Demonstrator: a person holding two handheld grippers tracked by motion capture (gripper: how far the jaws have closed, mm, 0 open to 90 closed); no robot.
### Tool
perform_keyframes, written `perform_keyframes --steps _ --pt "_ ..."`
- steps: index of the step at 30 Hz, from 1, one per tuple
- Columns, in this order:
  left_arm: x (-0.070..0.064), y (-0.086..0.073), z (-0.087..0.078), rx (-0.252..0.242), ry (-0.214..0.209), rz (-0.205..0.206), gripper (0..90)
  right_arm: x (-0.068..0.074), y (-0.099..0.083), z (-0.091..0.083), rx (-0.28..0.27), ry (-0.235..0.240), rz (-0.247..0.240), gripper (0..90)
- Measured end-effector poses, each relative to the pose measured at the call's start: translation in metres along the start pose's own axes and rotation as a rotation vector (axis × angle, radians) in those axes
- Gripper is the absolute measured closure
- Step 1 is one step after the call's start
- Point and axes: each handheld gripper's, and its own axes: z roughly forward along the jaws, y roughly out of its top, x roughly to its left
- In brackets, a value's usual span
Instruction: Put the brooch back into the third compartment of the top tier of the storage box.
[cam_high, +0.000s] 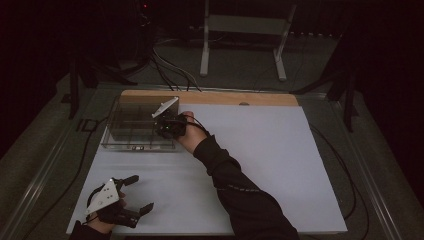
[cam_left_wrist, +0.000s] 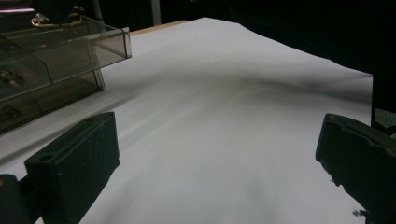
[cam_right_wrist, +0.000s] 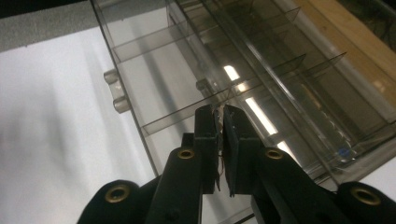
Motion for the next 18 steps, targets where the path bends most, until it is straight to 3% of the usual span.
perform_keyframes --steps 3,8,18 --pt "0.0 0.0 -0.001 -0.006 0.002 -0.003 0.6 0.0 0.001 -0.002 -0.01 -0.002 0.012 78.8" --pt "0.0 0.0 -0.001 -0.006 0.001 -0.004 0.6 0.002 0.001 -0.005 -0.018 0.004 -0.01 68.3" --pt "0.0 0.0 -0.001 -0.004 0.002 -0.002 0.6 0.009 0.003 -0.015 -0.064 0.032 0.002 40.1"
